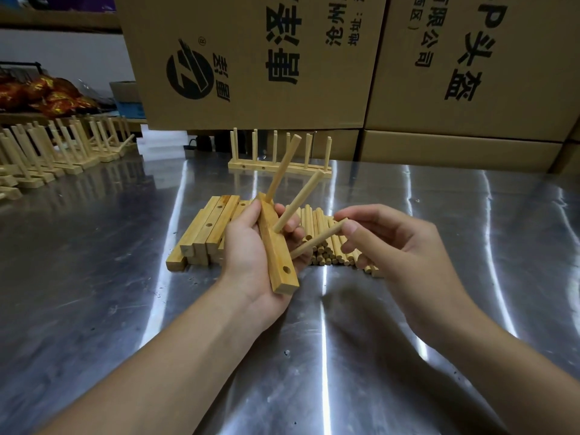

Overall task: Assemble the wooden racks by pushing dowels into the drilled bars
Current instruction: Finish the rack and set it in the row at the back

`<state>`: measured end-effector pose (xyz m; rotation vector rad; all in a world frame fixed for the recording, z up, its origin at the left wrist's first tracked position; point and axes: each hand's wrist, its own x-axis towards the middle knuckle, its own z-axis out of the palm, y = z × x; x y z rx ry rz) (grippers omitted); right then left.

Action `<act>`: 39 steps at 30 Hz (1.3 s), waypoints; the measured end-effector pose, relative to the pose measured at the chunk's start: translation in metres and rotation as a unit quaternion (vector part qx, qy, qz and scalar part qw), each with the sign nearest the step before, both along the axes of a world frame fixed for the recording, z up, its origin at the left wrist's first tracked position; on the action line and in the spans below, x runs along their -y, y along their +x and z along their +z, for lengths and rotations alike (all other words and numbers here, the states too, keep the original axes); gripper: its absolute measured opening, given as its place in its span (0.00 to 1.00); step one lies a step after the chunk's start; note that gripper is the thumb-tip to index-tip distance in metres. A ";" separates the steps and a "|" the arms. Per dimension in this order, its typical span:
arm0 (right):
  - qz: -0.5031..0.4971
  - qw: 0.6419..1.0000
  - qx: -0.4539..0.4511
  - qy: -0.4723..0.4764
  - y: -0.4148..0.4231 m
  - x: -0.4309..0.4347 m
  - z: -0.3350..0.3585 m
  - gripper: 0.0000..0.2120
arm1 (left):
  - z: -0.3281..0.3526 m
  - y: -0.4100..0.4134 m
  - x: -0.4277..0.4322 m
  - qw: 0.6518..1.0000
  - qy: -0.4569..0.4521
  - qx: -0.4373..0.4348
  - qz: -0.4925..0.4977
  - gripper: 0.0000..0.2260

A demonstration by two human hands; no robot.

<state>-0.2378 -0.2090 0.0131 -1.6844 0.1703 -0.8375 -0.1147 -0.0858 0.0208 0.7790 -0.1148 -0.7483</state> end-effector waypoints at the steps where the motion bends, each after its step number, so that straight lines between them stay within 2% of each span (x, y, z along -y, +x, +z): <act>1: 0.003 1.000 0.004 0.011 0.001 0.000 0.000 0.06 | 0.000 -0.001 0.000 1.000 -0.002 0.002 -0.007 0.17; 4: 0.028 1.000 0.002 0.004 0.001 -0.003 -0.001 0.07 | -0.001 -0.004 0.001 1.000 -0.009 0.005 -0.024 0.18; 9: 0.080 0.993 -0.039 -0.071 0.004 -0.012 -0.005 0.08 | -0.003 -0.007 0.003 0.999 -0.010 0.027 -0.032 0.20; 14: 0.079 0.996 -0.018 -0.026 0.005 -0.015 -0.005 0.09 | -0.003 -0.001 0.001 0.998 -0.035 0.013 -0.045 0.18; 20: 0.106 0.992 -0.046 -0.045 0.004 -0.017 -0.006 0.12 | -0.003 0.002 0.001 0.999 -0.025 -0.007 -0.037 0.18; 28: 0.118 0.991 -0.056 0.008 0.002 -0.013 -0.007 0.11 | -0.005 0.006 0.002 0.998 -0.040 -0.032 -0.040 0.18; 32: 0.123 0.991 -0.060 -0.002 0.003 -0.012 -0.007 0.11 | -0.005 0.006 0.001 0.998 -0.040 -0.035 -0.035 0.18; 34: 0.117 0.991 -0.054 -0.034 0.002 -0.013 -0.006 0.13 | -0.005 0.006 0.002 0.998 -0.034 -0.032 -0.033 0.18; 37: 0.094 0.984 -0.060 -0.142 -0.001 -0.014 -0.003 0.15 | -0.004 0.006 0.001 0.998 -0.032 -0.031 -0.037 0.18; 39: 0.088 0.976 -0.062 -0.190 -0.004 -0.016 0.000 0.12 | -0.003 0.006 0.001 0.998 -0.032 -0.031 -0.040 0.18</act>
